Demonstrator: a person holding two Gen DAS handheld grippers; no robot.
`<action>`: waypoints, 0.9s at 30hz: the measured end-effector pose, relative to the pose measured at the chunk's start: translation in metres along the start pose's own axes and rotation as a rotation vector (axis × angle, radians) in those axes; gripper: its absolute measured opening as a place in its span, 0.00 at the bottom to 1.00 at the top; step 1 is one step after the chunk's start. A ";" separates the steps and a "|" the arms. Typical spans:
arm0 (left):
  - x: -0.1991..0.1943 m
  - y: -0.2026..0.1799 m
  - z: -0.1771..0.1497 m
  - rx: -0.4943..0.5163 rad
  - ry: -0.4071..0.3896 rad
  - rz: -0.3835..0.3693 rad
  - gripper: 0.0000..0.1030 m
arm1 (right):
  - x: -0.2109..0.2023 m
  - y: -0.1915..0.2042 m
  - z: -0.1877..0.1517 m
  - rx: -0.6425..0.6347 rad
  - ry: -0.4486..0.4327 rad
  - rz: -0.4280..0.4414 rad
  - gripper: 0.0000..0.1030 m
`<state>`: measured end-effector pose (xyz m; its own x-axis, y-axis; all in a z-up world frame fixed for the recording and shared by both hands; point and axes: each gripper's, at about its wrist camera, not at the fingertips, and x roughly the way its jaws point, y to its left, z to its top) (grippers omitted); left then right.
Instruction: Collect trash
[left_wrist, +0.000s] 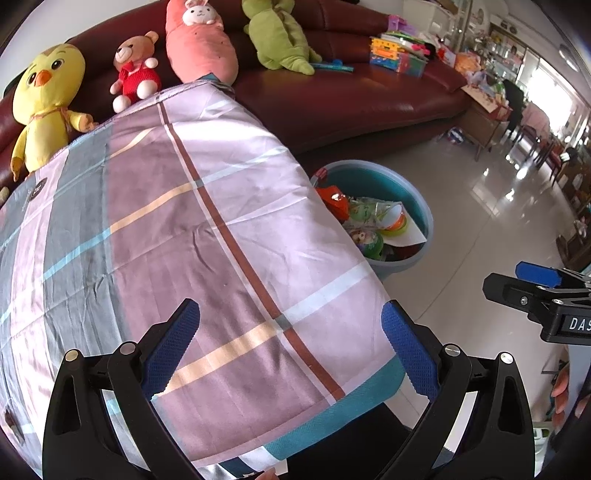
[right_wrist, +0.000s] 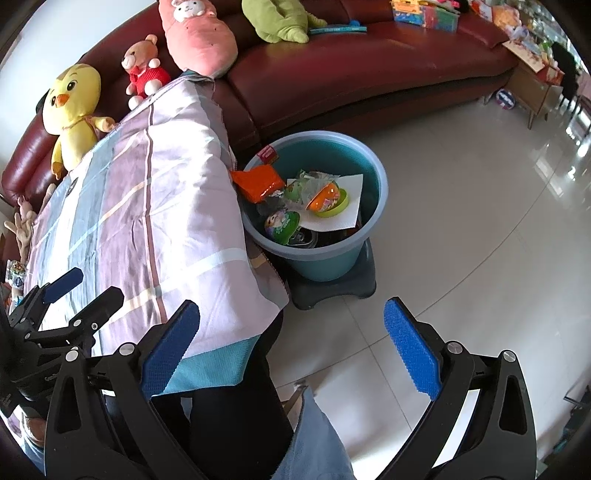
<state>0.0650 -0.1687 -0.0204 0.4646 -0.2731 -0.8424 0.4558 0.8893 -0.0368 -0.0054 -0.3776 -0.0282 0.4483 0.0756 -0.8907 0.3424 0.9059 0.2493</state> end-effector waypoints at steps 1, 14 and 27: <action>0.001 0.000 0.000 0.001 0.002 0.001 0.96 | 0.000 0.000 -0.001 0.001 0.002 0.000 0.93; 0.016 0.007 -0.001 -0.018 0.032 0.009 0.96 | 0.019 0.001 0.001 0.000 0.039 -0.010 0.93; 0.013 0.009 -0.003 -0.020 -0.023 0.014 0.96 | 0.029 0.005 0.004 -0.004 0.058 -0.015 0.93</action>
<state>0.0728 -0.1632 -0.0328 0.4879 -0.2688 -0.8305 0.4339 0.9002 -0.0365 0.0124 -0.3731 -0.0510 0.3942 0.0862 -0.9150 0.3451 0.9089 0.2342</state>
